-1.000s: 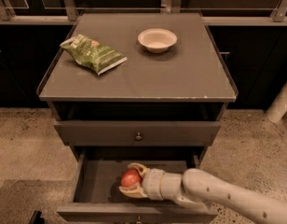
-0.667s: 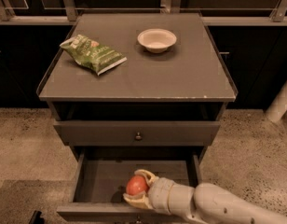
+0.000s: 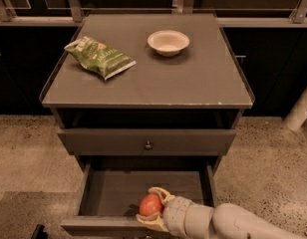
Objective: Pick apple from middle drawer and place on counter
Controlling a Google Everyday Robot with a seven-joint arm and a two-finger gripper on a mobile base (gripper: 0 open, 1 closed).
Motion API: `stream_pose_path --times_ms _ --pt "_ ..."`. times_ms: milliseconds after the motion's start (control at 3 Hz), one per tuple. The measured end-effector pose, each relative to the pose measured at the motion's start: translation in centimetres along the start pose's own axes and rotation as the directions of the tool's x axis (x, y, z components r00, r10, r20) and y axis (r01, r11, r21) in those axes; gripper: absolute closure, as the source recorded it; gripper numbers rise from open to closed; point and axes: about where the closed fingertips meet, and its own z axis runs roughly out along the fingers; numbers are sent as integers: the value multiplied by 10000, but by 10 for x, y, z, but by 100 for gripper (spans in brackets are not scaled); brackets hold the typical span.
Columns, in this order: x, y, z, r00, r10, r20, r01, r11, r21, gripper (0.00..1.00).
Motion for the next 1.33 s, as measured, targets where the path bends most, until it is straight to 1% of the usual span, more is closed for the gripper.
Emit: stream_pose_path --times_ms 333,667,1000,1333 --pt "-18 -8 -10 9992 -84 -383 77 9998 -198 100" --pt "-76 -46 -46 9968 -413 -686 402 9990 -181 100" --pt "-150 -59 -88 9849 -1569 -725 1553 9875 -276 100" --pt "-167 -46 -97 9789 -1918 -710 1865 9796 -752 100"
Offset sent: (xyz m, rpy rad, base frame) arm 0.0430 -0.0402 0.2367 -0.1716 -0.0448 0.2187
